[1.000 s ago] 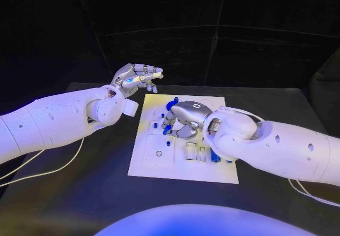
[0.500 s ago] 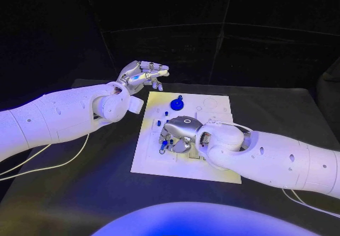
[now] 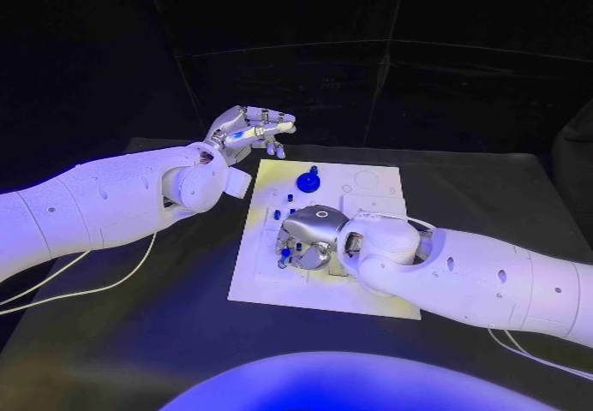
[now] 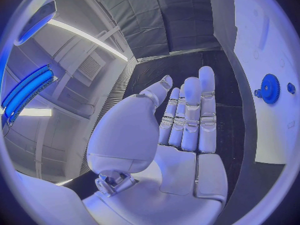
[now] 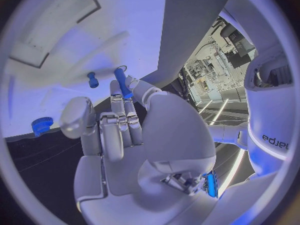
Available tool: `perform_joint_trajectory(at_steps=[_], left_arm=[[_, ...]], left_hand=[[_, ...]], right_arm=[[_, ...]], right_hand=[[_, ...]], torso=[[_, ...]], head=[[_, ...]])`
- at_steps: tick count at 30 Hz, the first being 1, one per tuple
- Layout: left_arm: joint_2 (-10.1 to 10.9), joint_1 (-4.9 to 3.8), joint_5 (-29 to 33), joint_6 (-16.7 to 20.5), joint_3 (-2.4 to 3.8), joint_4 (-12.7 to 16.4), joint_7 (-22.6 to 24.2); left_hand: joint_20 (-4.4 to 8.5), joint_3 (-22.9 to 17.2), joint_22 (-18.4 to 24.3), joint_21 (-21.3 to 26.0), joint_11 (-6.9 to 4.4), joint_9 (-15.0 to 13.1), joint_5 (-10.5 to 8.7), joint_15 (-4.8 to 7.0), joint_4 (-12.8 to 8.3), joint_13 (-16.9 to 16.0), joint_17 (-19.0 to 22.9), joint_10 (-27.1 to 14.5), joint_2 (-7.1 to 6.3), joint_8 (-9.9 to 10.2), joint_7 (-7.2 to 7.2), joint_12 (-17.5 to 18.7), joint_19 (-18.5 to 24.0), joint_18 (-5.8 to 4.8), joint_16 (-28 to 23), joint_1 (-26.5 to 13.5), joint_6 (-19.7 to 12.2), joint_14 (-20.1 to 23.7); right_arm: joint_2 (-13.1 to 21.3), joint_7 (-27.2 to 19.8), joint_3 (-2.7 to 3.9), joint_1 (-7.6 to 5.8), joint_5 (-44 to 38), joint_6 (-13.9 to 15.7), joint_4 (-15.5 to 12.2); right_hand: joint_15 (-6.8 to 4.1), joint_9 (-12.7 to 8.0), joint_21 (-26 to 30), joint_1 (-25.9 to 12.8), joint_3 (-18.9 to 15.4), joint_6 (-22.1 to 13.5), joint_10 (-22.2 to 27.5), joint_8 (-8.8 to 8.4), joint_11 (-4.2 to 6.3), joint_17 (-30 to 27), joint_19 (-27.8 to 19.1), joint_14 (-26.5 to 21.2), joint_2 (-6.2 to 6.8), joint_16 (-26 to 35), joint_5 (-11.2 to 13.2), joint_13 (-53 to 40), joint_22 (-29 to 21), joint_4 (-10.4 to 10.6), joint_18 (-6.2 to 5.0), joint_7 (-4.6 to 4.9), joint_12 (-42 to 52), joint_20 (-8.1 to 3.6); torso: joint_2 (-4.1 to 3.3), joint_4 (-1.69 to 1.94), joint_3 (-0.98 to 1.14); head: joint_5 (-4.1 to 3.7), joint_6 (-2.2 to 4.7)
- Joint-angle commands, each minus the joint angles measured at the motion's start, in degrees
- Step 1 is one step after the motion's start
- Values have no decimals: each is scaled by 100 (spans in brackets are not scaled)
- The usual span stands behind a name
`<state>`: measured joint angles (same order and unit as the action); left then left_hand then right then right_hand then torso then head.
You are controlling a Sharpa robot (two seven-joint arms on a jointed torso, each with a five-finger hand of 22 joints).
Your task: Assemble the parts on the task board
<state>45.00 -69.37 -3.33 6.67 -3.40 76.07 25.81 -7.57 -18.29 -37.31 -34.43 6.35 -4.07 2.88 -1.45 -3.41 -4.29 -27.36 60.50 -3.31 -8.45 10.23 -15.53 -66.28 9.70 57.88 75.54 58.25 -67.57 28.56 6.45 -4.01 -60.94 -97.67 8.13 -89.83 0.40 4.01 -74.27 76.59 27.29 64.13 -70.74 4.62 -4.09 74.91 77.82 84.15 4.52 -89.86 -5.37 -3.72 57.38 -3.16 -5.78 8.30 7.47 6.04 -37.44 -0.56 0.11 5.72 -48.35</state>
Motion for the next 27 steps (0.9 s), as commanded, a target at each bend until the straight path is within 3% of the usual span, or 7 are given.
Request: perform_joint_trajectory(at_steps=[1,27], left_arm=[[-6,-10,22,-48,6,7,10],[2,-10,22,-70,6,-3,-5]], left_hand=[[32,4,7,12,8,10,3,-9,-19,8,10,-45,22,-24,24,-39,-14,79,-15,53,3,27],[33,4,16,20,9,11,3,-9,-29,10,21,-56,24,-29,26,-49,-19,78,-14,63,-6,28]], right_arm=[[-7,9,-12,9,-116,-95,12],[6,38,-14,28,-280,97,-59]], right_hand=[[-24,9,-25,21,45,20,-34,5,-23,1509,9,585,39,-14,-25,0,-6,-2,-16,17,-31,-5],[-20,9,-30,36,68,28,-50,-4,-24,1509,7,585,56,-14,-75,-3,3,-28,-16,18,-58,-3]], torso=[[2,4,-2],[4,3,0]], head=[[3,-12],[38,-54]])
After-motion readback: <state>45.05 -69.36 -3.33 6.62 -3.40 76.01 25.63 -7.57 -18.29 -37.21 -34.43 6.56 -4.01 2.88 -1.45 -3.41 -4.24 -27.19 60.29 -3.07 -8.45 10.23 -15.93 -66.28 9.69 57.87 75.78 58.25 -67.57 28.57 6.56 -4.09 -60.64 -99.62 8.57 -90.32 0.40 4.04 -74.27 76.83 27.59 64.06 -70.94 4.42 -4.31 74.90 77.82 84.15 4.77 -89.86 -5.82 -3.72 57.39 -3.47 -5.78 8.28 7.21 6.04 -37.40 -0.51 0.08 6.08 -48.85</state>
